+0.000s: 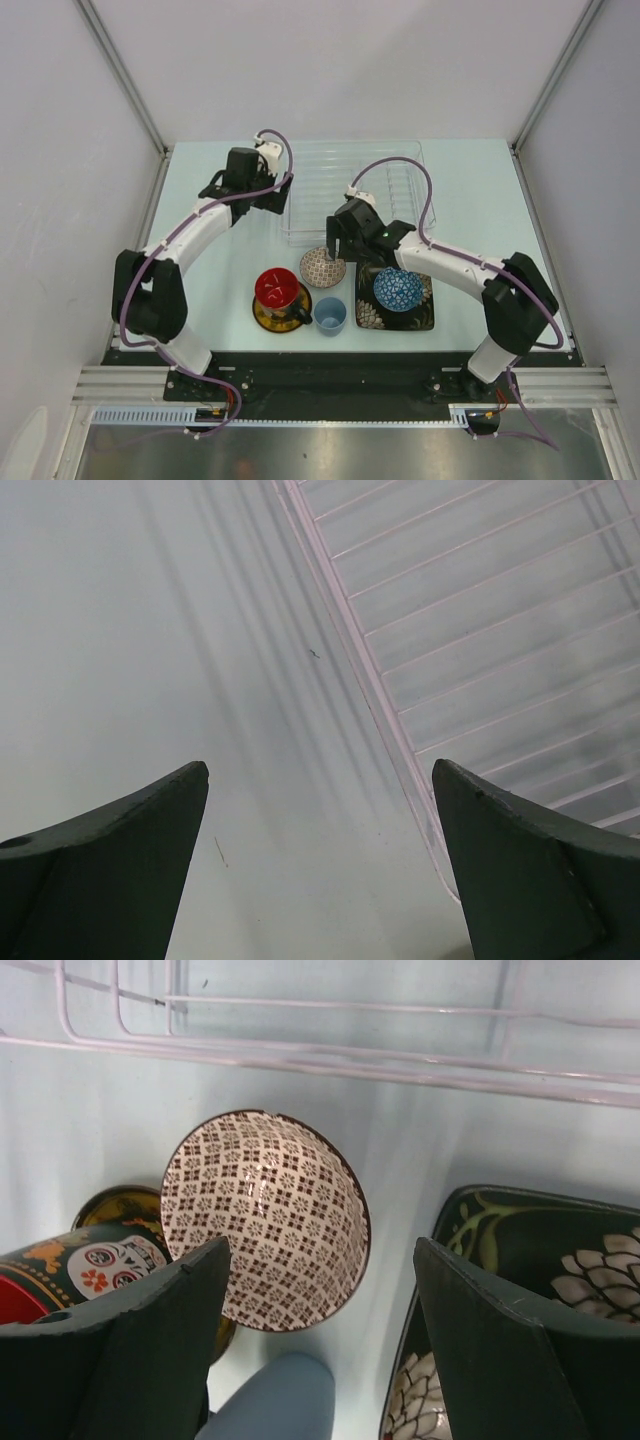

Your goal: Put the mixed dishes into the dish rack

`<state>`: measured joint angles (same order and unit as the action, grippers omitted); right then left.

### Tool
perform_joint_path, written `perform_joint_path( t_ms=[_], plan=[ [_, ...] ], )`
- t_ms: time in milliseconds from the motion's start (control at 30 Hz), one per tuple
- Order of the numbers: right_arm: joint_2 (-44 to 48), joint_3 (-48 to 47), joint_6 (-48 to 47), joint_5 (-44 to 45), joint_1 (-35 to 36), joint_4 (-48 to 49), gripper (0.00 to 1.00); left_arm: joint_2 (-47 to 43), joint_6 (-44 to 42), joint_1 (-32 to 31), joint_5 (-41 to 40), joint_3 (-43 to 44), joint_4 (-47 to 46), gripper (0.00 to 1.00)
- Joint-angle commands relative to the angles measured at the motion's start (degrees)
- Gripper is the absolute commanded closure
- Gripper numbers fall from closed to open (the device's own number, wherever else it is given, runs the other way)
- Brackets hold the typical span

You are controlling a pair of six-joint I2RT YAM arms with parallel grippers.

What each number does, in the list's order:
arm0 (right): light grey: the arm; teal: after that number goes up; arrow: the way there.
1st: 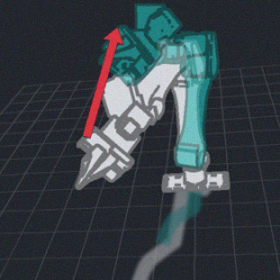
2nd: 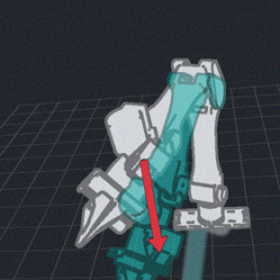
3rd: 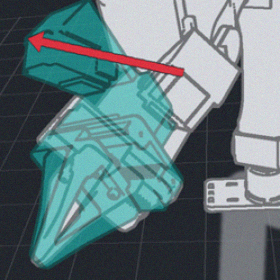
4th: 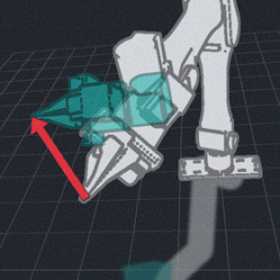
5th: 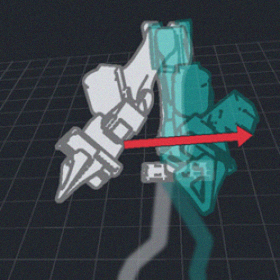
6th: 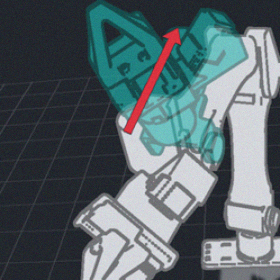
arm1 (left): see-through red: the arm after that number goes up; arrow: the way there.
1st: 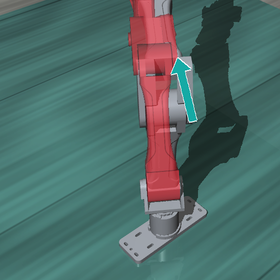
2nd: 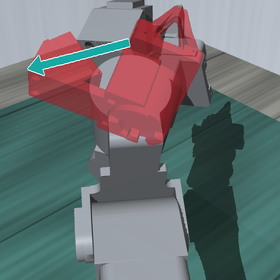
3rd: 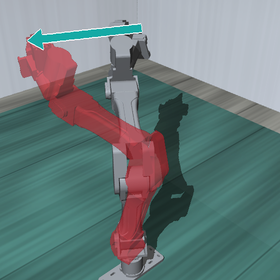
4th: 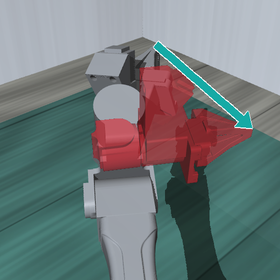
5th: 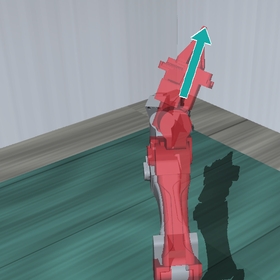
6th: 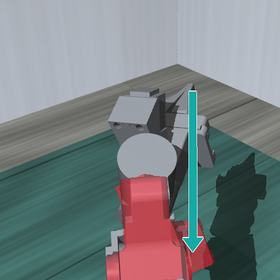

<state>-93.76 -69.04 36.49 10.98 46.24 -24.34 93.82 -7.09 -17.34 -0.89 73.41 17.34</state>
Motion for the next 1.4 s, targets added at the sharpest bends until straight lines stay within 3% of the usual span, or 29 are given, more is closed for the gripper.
perform_joint_path(
  t_ms=[0, 433, 1000, 1167, 1367],
  plan=[
    [-2.0, 0.7, 2.5, 1.0, 0.7, 5.4, 0.21, -3.5, -0.2, 0.1, 0.4, -0.6, -0.7, 0.00],
    [-6.0, 4.3, 3.9, 4.5, 3.4, 8.0, 0.27, -4.0, -0.6, 0.1, 0.4, -0.7, -0.5, 0.00],
    [-7.9, 7.5, 5.8, 8.3, 4.6, 11.3, 0.69, -5.8, -1.3, 0.1, 0.3, -2.5, -0.6, 0.00],
    [-5.2, 7.6, 4.7, 10.1, 4.6, 10.1, 1.00, -6.0, -1.4, 0.1, 0.2, -2.6, -0.6, 0.00],
    [5.2, 7.5, -1.3, 15.4, 4.7, 6.6, 1.00, -5.9, -1.3, 0.1, 0.3, -2.7, -0.9, 0.00]
  ],
)
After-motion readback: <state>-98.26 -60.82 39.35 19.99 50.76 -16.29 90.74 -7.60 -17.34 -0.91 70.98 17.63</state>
